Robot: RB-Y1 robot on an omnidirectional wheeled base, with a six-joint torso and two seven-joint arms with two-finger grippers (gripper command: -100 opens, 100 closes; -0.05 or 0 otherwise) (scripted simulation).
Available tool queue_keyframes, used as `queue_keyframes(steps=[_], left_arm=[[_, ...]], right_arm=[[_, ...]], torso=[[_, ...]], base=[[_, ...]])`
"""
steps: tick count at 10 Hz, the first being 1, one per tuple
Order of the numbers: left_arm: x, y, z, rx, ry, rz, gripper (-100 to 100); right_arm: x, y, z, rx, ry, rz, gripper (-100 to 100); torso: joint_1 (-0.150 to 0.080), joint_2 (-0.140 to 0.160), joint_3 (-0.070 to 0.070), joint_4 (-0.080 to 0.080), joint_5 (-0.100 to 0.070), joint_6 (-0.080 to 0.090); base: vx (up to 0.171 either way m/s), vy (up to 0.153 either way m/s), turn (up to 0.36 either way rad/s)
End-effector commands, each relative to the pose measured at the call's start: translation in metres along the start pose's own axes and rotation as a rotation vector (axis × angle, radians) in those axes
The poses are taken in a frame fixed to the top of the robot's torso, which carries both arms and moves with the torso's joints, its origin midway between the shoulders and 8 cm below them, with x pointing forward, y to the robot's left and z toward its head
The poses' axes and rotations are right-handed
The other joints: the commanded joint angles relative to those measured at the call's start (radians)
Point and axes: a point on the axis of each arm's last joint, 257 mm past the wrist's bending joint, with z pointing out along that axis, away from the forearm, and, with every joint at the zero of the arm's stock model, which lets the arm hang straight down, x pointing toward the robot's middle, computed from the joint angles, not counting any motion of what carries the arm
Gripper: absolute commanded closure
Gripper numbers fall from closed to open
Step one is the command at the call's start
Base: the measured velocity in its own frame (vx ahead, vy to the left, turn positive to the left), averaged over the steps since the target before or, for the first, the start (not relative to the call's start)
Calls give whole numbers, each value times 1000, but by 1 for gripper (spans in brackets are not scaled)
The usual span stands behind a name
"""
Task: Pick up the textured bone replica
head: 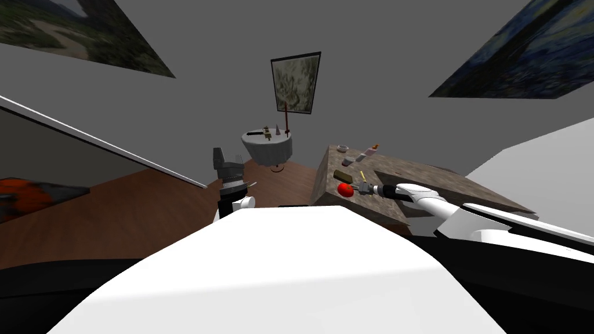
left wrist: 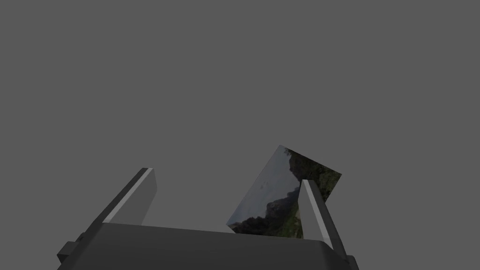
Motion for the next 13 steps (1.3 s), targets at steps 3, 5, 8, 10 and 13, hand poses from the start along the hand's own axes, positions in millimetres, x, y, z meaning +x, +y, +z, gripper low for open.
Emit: queue_keyframes(steps=[3,5,8,10,13], left_arm=[[0,0,0,0,0,0,0],[0,0,0,0,0,0,0],[0,0,0,0,0,0,0],[0,0,0,0,0,0,0],[0,0,0,0,0,0,0]], right_arm=[[-19,-8,11,-14,-7,-19,100],[-27,-12,15,-19,-9,-32,100],[-47,-23,22,-18,-18,-51,100],[-55,-28,25,-19,-17,-67,100],[-53,-27,25,-21,-14,-68,0]], torso=[[0,0,0,0,0,1],[1,0,0,0,1,1],[1,1,1,1,1,1],[1,1,1,1,1,1],[2,1,1,1,1,1]], base=[[-15,-16,-67],[-14,-16,-60],[-18,-14,-70],[-14,-18,-64],[-6,-13,-17]])
